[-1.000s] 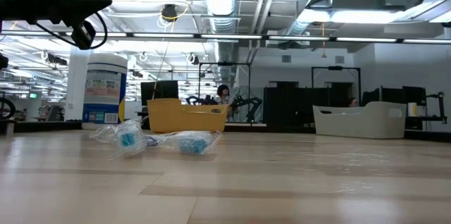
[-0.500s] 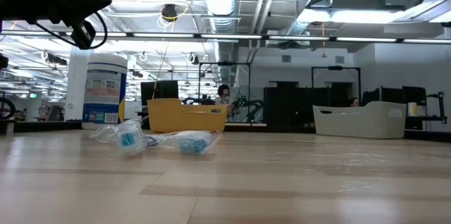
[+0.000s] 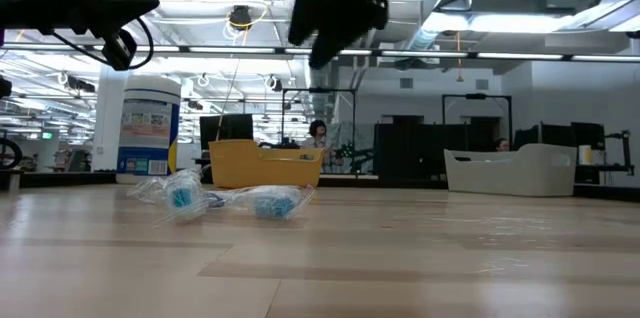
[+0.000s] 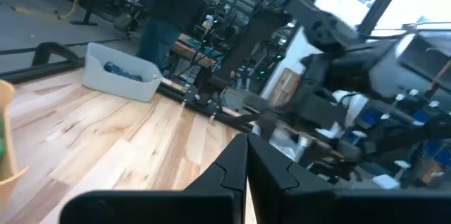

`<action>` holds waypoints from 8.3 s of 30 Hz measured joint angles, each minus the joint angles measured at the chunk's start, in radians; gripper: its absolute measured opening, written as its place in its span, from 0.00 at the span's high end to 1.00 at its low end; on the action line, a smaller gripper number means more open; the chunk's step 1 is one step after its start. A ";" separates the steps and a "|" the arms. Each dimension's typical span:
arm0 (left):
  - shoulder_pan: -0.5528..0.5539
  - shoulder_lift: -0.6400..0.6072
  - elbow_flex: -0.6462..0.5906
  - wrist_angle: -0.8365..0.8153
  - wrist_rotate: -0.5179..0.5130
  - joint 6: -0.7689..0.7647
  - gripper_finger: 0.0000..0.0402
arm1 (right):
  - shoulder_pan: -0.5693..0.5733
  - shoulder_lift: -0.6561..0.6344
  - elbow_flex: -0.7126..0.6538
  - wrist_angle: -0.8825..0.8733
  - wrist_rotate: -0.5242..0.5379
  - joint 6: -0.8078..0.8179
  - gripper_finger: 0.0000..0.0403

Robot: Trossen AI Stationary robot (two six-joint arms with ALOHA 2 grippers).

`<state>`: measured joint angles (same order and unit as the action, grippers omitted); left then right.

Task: Pick & Place Travel size toiletries
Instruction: Put the blue toothbrush into the white bin

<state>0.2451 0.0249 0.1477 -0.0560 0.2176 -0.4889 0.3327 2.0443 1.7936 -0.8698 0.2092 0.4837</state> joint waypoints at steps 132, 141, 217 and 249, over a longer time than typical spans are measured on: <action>0.000 0.042 0.000 0.024 0.050 0.036 1.00 | 0.694 -0.224 -0.135 -0.701 -0.777 0.388 0.81; 0.000 0.042 0.000 0.024 0.050 0.036 1.00 | 0.652 -0.224 -0.135 -0.701 -0.707 0.232 0.81; 0.000 0.057 0.001 0.024 0.058 0.044 1.00 | -0.009 0.241 0.010 -0.110 -0.201 -0.931 0.54; 0.000 0.069 0.000 0.028 0.082 0.043 1.00 | 0.061 0.017 0.199 -0.706 -0.237 -0.304 0.98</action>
<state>0.2451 0.0937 0.1482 -0.0282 0.2996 -0.4458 0.3938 2.0609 1.9922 -1.5753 -0.0282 0.1794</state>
